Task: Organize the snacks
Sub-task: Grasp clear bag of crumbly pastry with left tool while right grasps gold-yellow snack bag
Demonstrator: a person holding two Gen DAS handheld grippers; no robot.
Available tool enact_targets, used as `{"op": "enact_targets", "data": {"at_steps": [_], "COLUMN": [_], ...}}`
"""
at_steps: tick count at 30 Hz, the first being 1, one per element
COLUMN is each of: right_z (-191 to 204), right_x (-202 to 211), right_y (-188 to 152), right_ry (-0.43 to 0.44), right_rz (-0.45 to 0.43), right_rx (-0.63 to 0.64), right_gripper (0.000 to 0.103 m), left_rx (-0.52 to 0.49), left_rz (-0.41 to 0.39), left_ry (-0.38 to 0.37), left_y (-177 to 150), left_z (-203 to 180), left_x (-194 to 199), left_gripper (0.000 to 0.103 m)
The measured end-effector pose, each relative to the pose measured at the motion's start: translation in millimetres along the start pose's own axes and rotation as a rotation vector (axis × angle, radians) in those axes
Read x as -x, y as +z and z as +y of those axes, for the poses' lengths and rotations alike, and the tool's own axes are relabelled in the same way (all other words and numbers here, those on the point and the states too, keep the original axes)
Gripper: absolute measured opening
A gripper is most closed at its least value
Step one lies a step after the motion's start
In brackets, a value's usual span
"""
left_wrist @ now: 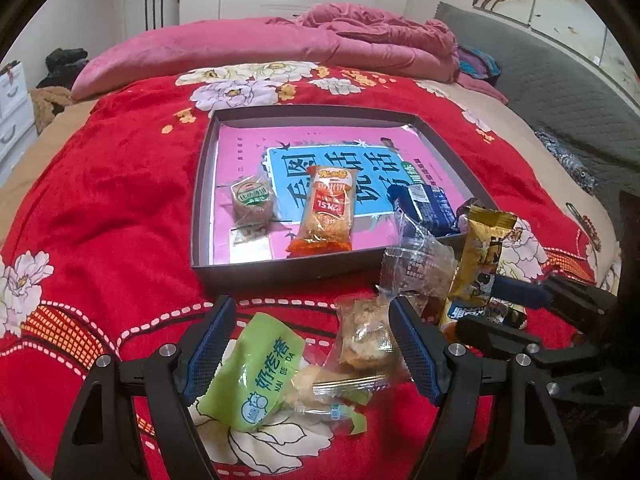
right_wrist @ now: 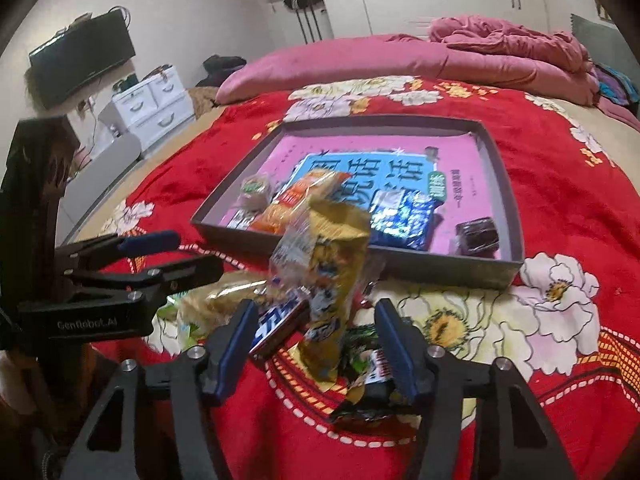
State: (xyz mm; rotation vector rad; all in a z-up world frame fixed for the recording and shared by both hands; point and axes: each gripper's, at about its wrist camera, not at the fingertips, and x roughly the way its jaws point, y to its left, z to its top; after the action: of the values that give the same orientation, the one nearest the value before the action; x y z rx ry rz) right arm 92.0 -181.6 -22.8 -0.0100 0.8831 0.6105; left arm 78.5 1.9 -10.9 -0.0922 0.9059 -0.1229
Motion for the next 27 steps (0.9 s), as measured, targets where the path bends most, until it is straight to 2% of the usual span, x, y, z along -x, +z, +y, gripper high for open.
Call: {"op": "enact_targets", "data": {"at_steps": [3, 7, 21, 24, 27], "right_z": [4, 5, -2, -3, -3], "right_x": [-4, -7, -21, -24, -23], "right_y": [-2, -4, -6, -6, -6], "right_ry": [-0.005, -0.008, -0.008, -0.001, 0.006], "right_rz": [0.016, 0.030, 0.064, 0.070, 0.069], "right_rx": [0.015, 0.022, 0.015, 0.017, 0.014], "right_gripper": [0.052, 0.041, 0.032, 0.025, 0.024], "left_rx": [-0.006, -0.004, -0.009, -0.007, 0.008], "left_rz": [0.004, 0.019, 0.113, 0.129, 0.144], "left_ry": [-0.019, -0.079, -0.101, -0.100, -0.117], "left_y": [0, -1, -6, -6, -6], "left_z": [-2, -5, -12, -12, -11], "left_x": [0, -1, -22, -26, -30], "left_gripper": [0.080, 0.080, 0.080, 0.080, 0.079]}}
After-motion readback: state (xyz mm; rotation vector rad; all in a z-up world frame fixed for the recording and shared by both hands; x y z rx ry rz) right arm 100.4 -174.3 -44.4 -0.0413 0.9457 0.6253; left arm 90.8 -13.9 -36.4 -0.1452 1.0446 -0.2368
